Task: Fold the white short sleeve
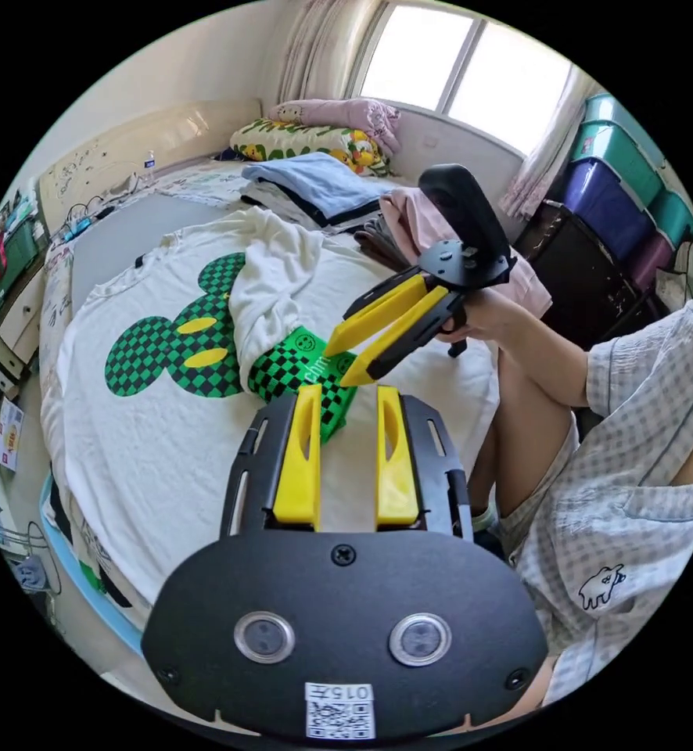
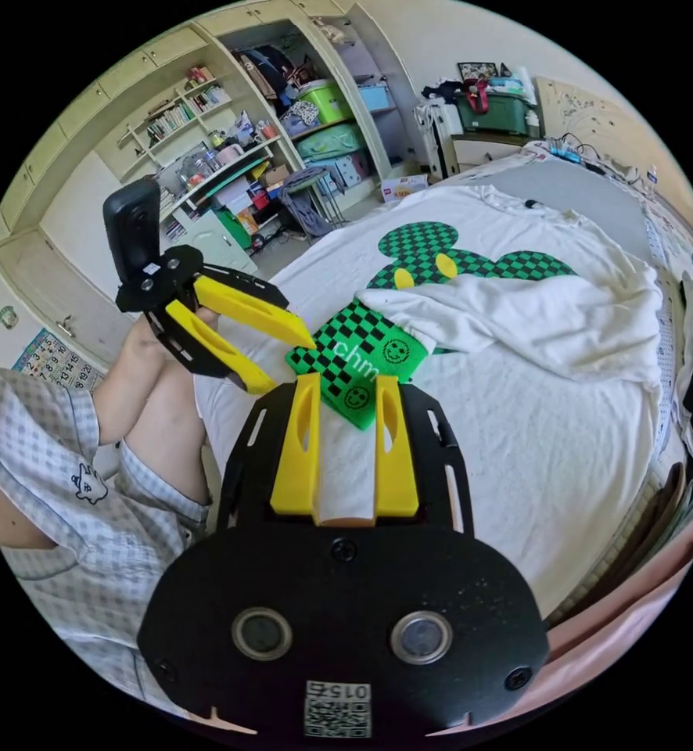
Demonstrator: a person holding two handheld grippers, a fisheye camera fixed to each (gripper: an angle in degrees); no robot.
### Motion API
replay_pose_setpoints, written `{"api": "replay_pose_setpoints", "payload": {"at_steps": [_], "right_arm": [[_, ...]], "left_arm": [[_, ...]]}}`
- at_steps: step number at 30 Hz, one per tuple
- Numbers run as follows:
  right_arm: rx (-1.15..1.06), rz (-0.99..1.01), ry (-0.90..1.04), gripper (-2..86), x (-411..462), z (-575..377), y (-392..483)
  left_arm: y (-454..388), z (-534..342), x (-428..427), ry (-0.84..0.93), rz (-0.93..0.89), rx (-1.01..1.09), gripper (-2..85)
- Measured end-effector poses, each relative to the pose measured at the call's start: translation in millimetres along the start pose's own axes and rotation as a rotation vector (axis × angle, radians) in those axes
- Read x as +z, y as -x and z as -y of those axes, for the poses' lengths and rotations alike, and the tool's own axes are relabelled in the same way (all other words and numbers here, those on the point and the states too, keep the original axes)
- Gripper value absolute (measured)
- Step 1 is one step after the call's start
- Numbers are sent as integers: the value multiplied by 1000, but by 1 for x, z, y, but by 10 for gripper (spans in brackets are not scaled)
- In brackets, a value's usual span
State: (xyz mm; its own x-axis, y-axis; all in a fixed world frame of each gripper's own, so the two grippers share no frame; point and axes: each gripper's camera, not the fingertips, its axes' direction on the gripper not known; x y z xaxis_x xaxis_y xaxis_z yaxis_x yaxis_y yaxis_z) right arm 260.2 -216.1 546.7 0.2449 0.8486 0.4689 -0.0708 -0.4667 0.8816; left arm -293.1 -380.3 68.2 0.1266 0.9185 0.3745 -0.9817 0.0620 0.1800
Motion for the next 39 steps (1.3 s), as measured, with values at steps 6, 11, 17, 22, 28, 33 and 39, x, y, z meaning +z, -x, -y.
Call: {"api": "replay_pose_setpoints", "payload": {"at_steps": [6,11,17,22,28,33,39], "right_arm": [[103,75,-41,60,7,-15,-22],[180,198,-96,55,11,-35,-43],[148,326,-205,42,2,-59,-40],[85,293,-67,29,25,-59,-25],[87,200,75,49,9,-93,-37],[190,259,-201,76,-30,-122,-57],[166,187,-280,99,-30,-128,-36]], "left_arm": [[47,-14,-21,24,16,-275,140],[69,-9,-12,-14,-187,-388,88],[-8,-5,-98,-282,332,-53,13],[-61,-5,-81,-226,260,313,11],[-45,8,-70,12,65,288,37],[1,-7,-108,-89,20,83,67],[31,-6,-127,-131,-169,12,99]]}}
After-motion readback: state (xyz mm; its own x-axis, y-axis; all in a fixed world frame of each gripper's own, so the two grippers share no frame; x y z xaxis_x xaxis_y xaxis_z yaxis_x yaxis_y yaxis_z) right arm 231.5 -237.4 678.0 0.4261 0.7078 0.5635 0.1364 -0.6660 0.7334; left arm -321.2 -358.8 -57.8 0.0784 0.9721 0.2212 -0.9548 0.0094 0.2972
